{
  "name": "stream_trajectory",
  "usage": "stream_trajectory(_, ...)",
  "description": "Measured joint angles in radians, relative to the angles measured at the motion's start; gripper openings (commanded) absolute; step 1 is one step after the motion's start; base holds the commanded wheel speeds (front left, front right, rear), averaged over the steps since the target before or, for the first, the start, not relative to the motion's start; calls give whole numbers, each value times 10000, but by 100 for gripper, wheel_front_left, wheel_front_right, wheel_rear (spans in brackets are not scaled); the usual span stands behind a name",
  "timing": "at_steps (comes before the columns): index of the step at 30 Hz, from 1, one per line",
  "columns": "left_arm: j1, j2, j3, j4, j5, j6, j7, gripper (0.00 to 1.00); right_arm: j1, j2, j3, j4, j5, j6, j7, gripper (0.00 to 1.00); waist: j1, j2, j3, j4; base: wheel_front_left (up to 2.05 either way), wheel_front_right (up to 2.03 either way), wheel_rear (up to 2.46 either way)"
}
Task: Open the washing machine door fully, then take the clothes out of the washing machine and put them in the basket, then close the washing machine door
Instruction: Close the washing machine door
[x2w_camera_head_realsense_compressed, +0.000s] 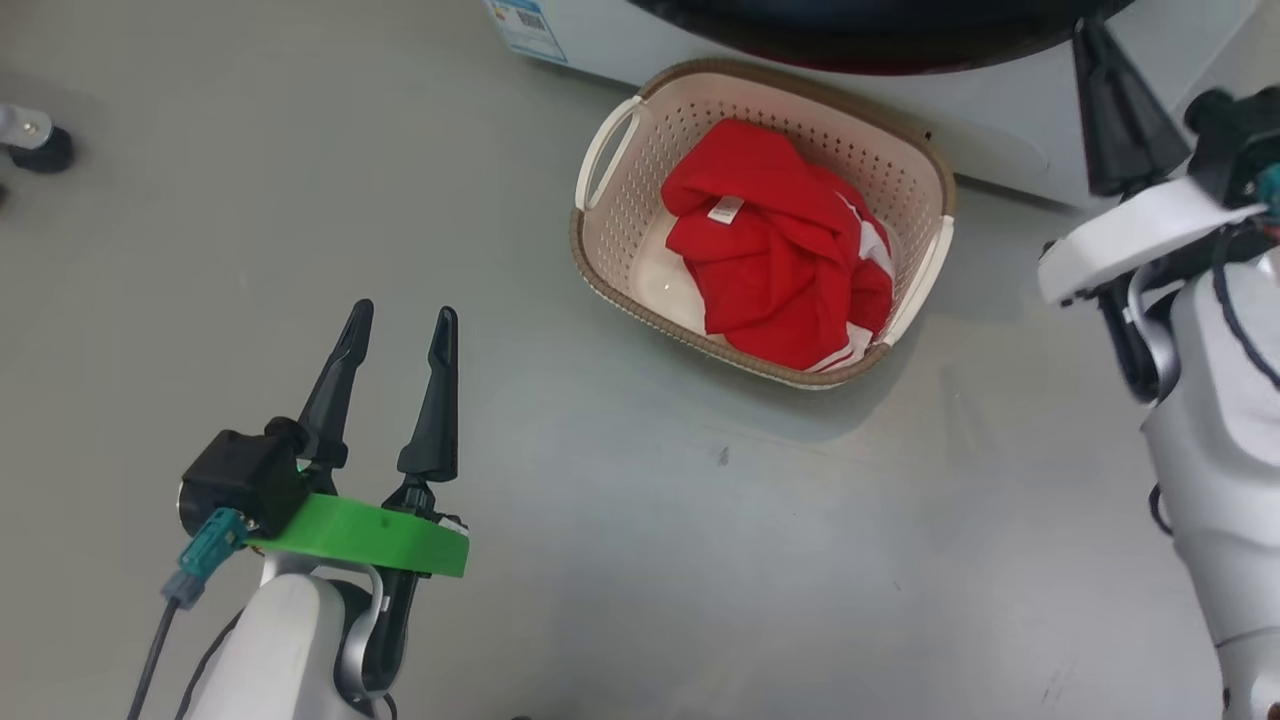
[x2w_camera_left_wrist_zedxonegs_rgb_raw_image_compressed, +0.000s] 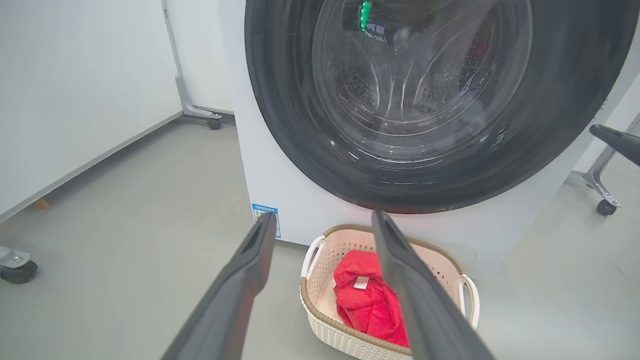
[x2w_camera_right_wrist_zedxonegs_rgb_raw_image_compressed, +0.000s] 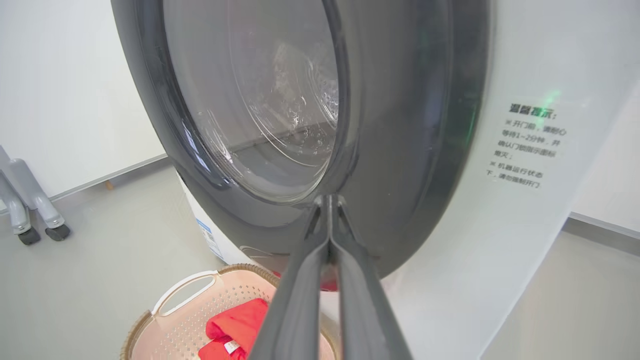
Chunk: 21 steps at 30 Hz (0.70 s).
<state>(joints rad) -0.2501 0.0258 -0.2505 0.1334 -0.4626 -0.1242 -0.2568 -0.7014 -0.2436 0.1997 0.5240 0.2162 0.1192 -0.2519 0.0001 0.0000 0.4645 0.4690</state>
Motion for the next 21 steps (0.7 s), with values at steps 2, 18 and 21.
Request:
stream_trajectory(2, 27, 0, 119, 69, 151, 0, 0, 100, 430, 209, -12, -10, 130, -86, 0, 0, 0, 0, -247, -117, 0, 0, 0)
stream_trajectory(18, 1178, 311, 836, 370, 1095, 0, 0, 100, 2984, 1231, -215, -1254, 376, -339, 0, 0, -1, 0, -2013, -1627, 0, 0, 0)
stream_trajectory(21, 1374, 309, 1001, 339, 1195, 0, 2, 100, 3453, 1356, -219, -1534, 376, -359, 0, 0, -1, 0, -2293, -2041, 0, 0, 0)
